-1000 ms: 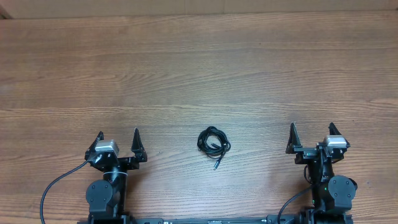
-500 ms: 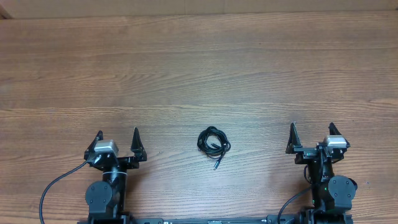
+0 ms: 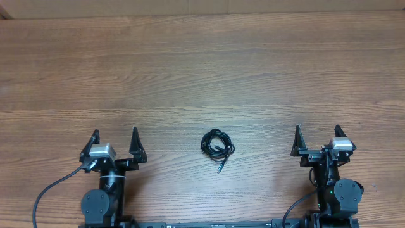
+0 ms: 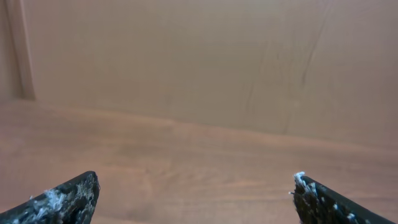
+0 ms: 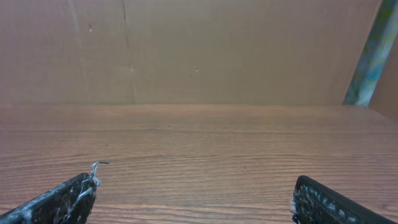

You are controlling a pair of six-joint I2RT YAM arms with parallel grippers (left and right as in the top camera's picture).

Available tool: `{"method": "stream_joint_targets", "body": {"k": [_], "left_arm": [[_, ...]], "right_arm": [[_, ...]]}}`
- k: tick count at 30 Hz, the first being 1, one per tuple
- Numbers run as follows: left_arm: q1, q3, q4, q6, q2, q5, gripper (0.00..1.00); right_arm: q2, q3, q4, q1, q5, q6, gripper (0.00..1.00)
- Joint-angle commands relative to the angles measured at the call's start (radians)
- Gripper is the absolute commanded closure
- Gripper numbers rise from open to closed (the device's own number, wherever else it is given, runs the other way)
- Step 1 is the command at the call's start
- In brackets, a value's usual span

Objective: Untangle cables
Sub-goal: 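Move the left gripper over the coiled black cable and descend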

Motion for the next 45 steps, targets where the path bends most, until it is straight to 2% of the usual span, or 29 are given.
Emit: {"method": "stream_joint_targets", "body": {"k": [1,4,10,15,21,24,29,36,37,39,40,45], "left_arm": [[0.0,0.083,0.0,0.026,0.06,0.059,0.01],[0.0,0.151,-0.001,0.067,0.16,0.132,0.0],[-0.002,0.36,-0.068,0.068,0.45,0.251,0.0],[-0.037,0.591,-0.241,0.08,0.702,0.318,0.0],[-0.2,0.907,-0.541,0.237,1.008,0.33,0.0],[-0.291,0.999,-0.623,0.303,1.128,0.33,0.0],[-0.396,1.026,-0.608,0.303,1.263,0.356,0.0],[-0.445,1.026,-0.591,0.298,1.401,0.43,0.0],[-0.447,1.026,-0.592,0.299,1.419,0.427,0.02],[-0.455,1.026,-0.596,0.299,1.462,0.412,0.19],[-0.46,1.026,-0.599,0.299,1.486,0.407,0.23],[-0.491,1.025,-0.613,0.3,1.624,0.405,0.29]], "right_arm": [[-0.01,-0.011,0.005,0.005,-0.001,-0.001,0.0],[-0.01,-0.011,0.005,0.005,-0.001,-0.001,0.0],[-0.01,-0.011,0.005,0.005,-0.001,-0.001,0.0],[-0.01,-0.011,0.005,0.005,-0.001,-0.001,0.0],[-0.01,-0.011,0.005,0.005,-0.001,-0.001,0.0],[-0.01,-0.011,0.005,0.005,-0.001,-0.001,0.0],[-0.01,-0.011,0.005,0.005,-0.001,-0.001,0.0],[-0.01,-0.011,0.005,0.005,-0.001,-0.001,0.0],[-0.01,-0.011,0.005,0.005,-0.001,-0.001,0.0],[-0.01,-0.011,0.005,0.005,-0.001,-0.001,0.0],[-0.01,-0.011,0.005,0.005,-0.001,-0.001,0.0],[-0.01,-0.011,0.005,0.005,-0.001,-0.001,0.0]]}}
